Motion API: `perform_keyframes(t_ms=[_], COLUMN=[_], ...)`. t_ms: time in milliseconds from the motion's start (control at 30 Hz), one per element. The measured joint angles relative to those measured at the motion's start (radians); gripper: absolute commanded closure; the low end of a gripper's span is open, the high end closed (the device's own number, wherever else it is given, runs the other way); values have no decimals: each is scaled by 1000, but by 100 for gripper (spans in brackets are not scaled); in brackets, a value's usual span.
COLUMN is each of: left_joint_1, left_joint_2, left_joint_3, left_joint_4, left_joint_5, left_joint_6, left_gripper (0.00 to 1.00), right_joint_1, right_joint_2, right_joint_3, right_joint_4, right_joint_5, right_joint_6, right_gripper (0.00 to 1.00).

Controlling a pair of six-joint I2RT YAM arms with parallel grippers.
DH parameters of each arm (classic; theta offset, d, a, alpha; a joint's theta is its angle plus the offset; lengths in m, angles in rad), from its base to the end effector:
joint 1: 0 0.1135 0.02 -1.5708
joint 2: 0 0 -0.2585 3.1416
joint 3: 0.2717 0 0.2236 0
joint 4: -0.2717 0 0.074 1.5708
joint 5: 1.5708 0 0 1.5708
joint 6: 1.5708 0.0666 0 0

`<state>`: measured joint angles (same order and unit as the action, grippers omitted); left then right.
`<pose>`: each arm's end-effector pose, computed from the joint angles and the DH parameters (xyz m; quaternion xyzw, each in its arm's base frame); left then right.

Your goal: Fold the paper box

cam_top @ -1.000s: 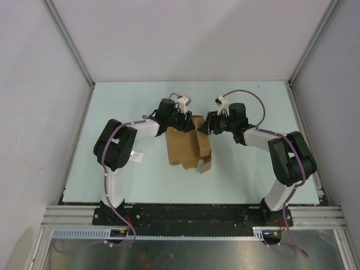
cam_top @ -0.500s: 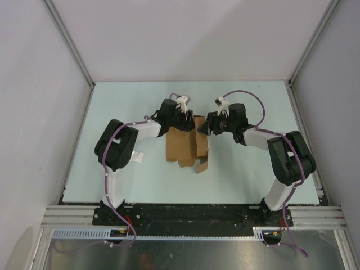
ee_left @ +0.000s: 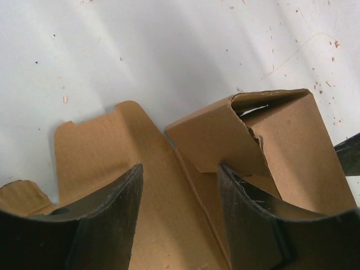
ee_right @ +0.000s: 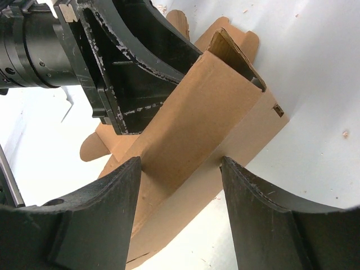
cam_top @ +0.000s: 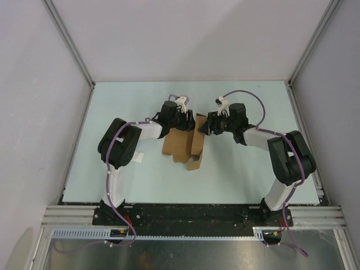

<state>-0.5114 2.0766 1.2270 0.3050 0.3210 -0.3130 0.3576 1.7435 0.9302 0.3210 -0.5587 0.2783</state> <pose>0.3820 -0.2385 0.1464 0.1632 0.8480 -0.3217 0.3882 0.3352 0.1629 0.1912 -0.1742 0.8186 0.3790 0.3949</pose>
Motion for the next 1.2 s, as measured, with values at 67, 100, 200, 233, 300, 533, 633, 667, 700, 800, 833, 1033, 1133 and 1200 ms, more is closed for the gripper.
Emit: perform_keyframes(t_ms=[67,100,200,233,300,533,633,667,700,800,833,1033,1133,1200], left_joint_1=[0,-1,-2,-3,-5,-19,-21,-21,-22,-24,-24,-30,-32,-32], left_joint_2=[1,2,7,9,13,21,27,29,31,31,31,-2,-29,-45], left_joint_3=[-4,-4,-4,-4,-4,-4,-4,-4,-5,-20,-24,-79,-111,-130], left_joint_4=[8,11,23,24,30,38,47,50,52,71,78,105,98,95], left_joint_5=[-1,-1,-1,-1,-1,-2,-3,-4,-5,-7,-8,-14,-26,-34], left_joint_6=[-13,-21,-44,-55,-69,-117,-139,-143,-151,-158,-158,-155,-148,-144], left_gripper=[39,39,39,39,39,39,39,39,39,39,39,39,39,39], right_joint_1=[0,0,0,-1,-1,-5,-6,-6,-6,-6,-7,-10,-12,-13], right_joint_2=[1,2,2,3,4,7,7,7,7,7,7,7,7,7], right_joint_3=[0,0,0,0,0,0,0,0,0,0,0,0,0,0], right_joint_4=[0,1,2,3,4,6,6,6,6,6,6,6,6,5], right_joint_5=[0,0,0,0,-1,-9,-11,-11,-11,-12,-12,-15,-15,-14], right_joint_6=[0,0,-1,-1,-1,-1,-1,-1,-1,-1,-1,-2,-3,-6], right_gripper=[36,36,36,36,37,37,37,37,36,36,36,36,35,32])
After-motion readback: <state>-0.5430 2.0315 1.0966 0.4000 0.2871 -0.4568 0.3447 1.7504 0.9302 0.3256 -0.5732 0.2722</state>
